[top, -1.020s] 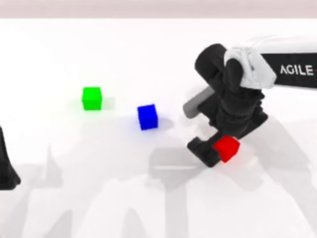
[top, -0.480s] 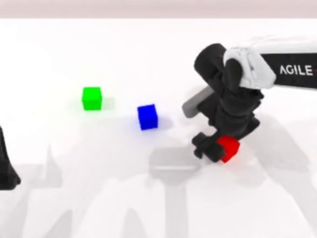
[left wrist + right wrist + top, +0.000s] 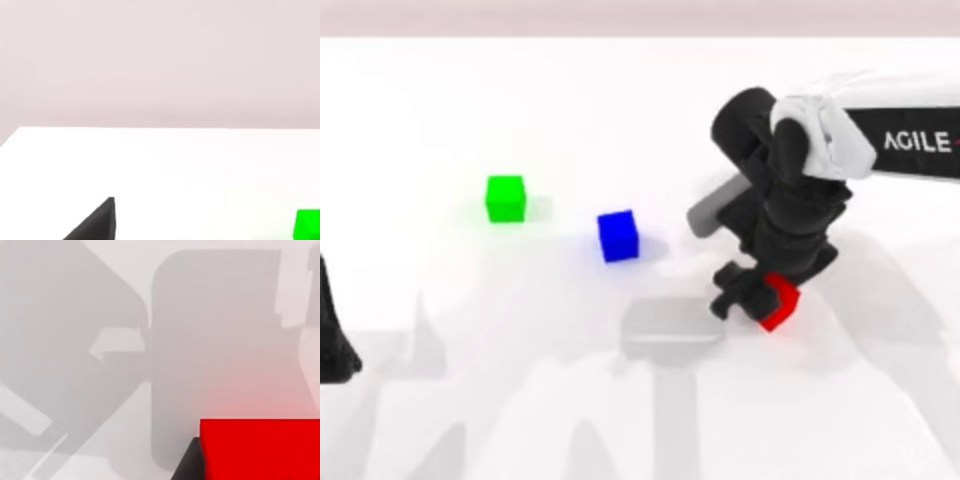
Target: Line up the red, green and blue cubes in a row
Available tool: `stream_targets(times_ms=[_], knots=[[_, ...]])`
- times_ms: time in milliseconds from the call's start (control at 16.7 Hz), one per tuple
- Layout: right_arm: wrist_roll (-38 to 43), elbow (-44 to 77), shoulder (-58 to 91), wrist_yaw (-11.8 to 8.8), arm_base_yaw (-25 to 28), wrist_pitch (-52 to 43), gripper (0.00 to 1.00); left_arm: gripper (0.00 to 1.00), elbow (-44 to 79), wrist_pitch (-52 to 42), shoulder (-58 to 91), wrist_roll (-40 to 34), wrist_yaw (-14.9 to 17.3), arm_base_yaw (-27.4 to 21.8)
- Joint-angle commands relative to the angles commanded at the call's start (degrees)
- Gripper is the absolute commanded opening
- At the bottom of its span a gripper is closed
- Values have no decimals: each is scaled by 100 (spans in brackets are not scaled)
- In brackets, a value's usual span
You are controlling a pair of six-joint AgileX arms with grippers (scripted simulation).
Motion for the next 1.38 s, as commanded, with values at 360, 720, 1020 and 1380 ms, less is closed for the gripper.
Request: stream_targets(times_ms=[360, 720, 1020, 1380], knots=[[15, 264, -292, -40, 19, -324, 0, 100, 0, 0, 0, 0, 0, 0], [18, 960, -689, -46, 40, -1455, 0, 100, 0, 0, 0, 0, 0, 0], [37, 981, -688, -48, 18, -1479, 0, 100, 0, 0, 0, 0, 0, 0], [1315, 1679, -264, 2, 604, -1834, 0, 100, 0, 0, 0, 0, 0, 0]])
